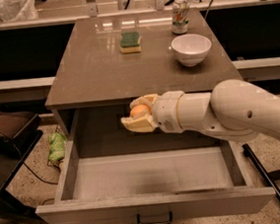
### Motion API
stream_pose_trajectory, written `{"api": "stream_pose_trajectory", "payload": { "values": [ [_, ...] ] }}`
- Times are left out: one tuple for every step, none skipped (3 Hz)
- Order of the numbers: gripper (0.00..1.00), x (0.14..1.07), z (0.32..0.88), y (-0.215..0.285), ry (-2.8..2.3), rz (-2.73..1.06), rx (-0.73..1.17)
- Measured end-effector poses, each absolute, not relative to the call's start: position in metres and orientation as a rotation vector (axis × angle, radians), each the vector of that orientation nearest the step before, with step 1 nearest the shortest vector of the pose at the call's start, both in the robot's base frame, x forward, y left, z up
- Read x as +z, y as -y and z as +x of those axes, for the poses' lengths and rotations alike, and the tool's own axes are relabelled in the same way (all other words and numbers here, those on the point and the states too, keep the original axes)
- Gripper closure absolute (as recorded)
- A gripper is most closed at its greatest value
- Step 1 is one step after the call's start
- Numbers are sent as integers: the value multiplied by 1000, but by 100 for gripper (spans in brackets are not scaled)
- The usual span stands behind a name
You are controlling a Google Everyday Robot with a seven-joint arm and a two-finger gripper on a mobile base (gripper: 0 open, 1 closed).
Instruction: Place orange into top drawer
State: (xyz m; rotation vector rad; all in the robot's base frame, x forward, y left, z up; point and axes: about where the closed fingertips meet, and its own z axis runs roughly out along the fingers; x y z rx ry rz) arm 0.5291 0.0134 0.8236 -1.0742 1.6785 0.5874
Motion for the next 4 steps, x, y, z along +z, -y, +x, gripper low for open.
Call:
{"api": "stream_pose_trajectory", "payload": {
  "values": [
    [100, 814, 530, -18, -1683, -1094, 603],
    [100, 762, 539, -30, -1718, -1154, 635],
    [100, 707, 547, -43, -1727, -1229, 666],
    [100, 665, 550, -50, -1715, -1287, 688]
  ]
}}
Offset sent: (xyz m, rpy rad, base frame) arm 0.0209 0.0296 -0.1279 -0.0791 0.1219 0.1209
